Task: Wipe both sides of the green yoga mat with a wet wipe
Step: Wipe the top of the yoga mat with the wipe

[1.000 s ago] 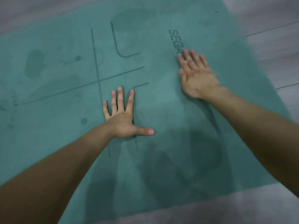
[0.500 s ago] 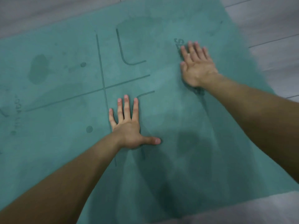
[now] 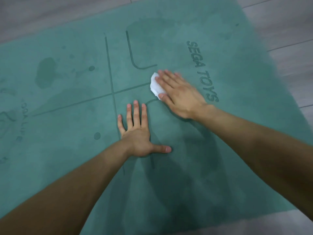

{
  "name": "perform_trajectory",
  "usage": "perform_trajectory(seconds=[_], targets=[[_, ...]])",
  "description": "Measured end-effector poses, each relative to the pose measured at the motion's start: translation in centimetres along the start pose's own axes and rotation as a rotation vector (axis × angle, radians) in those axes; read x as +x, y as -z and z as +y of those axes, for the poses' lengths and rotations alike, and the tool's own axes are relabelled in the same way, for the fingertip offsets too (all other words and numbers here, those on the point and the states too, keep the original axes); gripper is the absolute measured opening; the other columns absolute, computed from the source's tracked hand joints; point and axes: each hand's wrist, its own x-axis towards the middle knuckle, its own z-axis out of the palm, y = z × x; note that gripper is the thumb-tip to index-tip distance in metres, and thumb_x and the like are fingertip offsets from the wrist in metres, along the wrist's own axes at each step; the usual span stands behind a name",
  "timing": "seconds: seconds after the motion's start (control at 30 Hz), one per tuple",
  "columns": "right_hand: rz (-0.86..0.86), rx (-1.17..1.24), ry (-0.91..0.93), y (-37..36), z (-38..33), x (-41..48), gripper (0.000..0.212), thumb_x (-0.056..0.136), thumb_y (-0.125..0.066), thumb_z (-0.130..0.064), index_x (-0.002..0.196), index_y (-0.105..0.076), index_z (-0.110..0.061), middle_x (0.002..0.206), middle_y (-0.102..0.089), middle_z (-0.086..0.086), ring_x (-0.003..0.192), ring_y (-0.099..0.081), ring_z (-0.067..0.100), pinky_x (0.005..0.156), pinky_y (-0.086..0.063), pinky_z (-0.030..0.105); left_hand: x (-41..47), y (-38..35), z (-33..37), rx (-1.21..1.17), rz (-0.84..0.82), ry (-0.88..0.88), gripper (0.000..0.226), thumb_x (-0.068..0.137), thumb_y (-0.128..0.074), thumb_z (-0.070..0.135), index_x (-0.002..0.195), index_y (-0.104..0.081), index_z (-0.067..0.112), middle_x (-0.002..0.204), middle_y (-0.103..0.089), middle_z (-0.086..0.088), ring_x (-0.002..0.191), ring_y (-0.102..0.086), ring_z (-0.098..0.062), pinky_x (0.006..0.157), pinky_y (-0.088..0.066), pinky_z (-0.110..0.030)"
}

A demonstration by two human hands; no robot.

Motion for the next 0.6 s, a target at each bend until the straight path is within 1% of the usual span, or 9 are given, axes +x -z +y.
perform_trajectory(seconds=[0.07,0.17,0.2,0.3,0.37,0.4,0.5,0.53,0.6], targets=[[-0.059,-0.009,0.04,-1.1,-1.2,-0.6,0.069,0.11,-0.016,-0.056,0.169,-0.016,-0.021,0.177,-0.008,0.003,0.163,-0.003,0.02,0.132,-0.004,0.041,0.0,0.0,0.1,0.003,-0.007,0.005,0.176,0.034,-0.049,0.113,0.146,0.051,0.022,0.149,0.063,-0.002,0.139,0.057,-0.024,0.12,0.022,-0.065],[-0.014,-0.006,-0.021,-1.1,-1.9,0.1,0.067,0.11,-0.015,-0.056,0.169,-0.014,-0.023,0.177,-0.005,0.005,0.163,0.001,0.02,0.132,-0.003,0.043,-0.1,0.3,0.2,0.01,-0.018,0.017,0.177,0.034,-0.051,0.113,0.147,0.051,0.022,0.148,0.063,-0.002,0.138,0.058,-0.024,0.12,0.022,-0.065],[-0.005,-0.012,-0.012,-1.0,-2.0,0.2,0.066,0.11,-0.016,-0.055,0.169,-0.014,-0.023,0.177,-0.005,0.005,0.163,0.002,0.02,0.132,-0.003,0.043,0.0,0.4,0.3,0.012,-0.02,0.019,0.177,0.034,-0.052,0.112,0.147,0.051,0.022,0.148,0.063,-0.002,0.138,0.059,-0.024,0.12,0.022,-0.065],[-0.084,-0.044,0.071,-1.6,-2.8,0.4,0.066,0.11,-0.014,-0.053,0.169,-0.014,-0.022,0.177,-0.002,0.003,0.163,0.005,0.018,0.132,0.0,0.043,-0.1,0.4,0.3,0.015,-0.027,0.025,0.176,0.035,-0.052,0.112,0.146,0.051,0.023,0.148,0.064,-0.002,0.137,0.059,-0.024,0.12,0.022,-0.065],[-0.116,-0.069,0.061,-1.1,-1.7,0.6,0.067,0.11,-0.014,-0.052,0.169,-0.011,-0.02,0.177,-0.002,0.002,0.163,0.005,0.017,0.132,0.0,0.041,0.0,0.3,0.2,0.021,-0.02,0.025,0.176,0.035,-0.052,0.112,0.147,0.051,0.023,0.148,0.063,-0.002,0.138,0.058,-0.024,0.12,0.022,-0.065],[-0.122,-0.079,0.006,-0.5,-0.4,0.7,0.068,0.11,-0.013,-0.052,0.169,-0.009,-0.018,0.177,-0.002,0.002,0.163,0.005,0.018,0.132,0.0,0.041,0.1,0.2,0.2,0.02,-0.022,0.026,0.176,0.034,-0.052,0.112,0.147,0.051,0.023,0.149,0.063,-0.002,0.139,0.057,-0.025,0.12,0.022,-0.065],[-0.112,-0.097,-0.295,1.5,5.6,0.0,0.073,0.109,-0.009,-0.055,0.169,-0.003,-0.013,0.177,0.005,0.005,0.162,0.009,0.019,0.132,0.004,0.039,0.2,0.1,0.1,0.015,-0.018,0.021,0.177,0.033,-0.05,0.113,0.147,0.051,0.023,0.15,0.062,-0.003,0.14,0.056,-0.026,0.12,0.022,-0.065],[-0.107,-0.091,-0.366,1.8,6.9,-0.4,0.076,0.108,-0.008,-0.057,0.168,-0.002,-0.012,0.176,0.006,0.006,0.162,0.011,0.02,0.132,0.005,0.039,0.2,0.1,0.1,0.012,-0.023,0.019,0.177,0.033,-0.051,0.113,0.147,0.051,0.023,0.15,0.062,-0.002,0.14,0.056,-0.026,0.12,0.022,-0.065],[-0.096,-0.057,-0.41,1.5,5.9,-0.4,0.081,0.106,-0.009,-0.06,0.168,-0.002,-0.007,0.176,0.007,0.012,0.162,0.012,0.024,0.132,0.005,0.041,0.2,0.3,0.2,0.005,-0.033,0.018,0.177,0.033,-0.051,0.113,0.147,0.051,0.023,0.149,0.062,-0.003,0.14,0.056,-0.025,0.12,0.022,-0.066]])
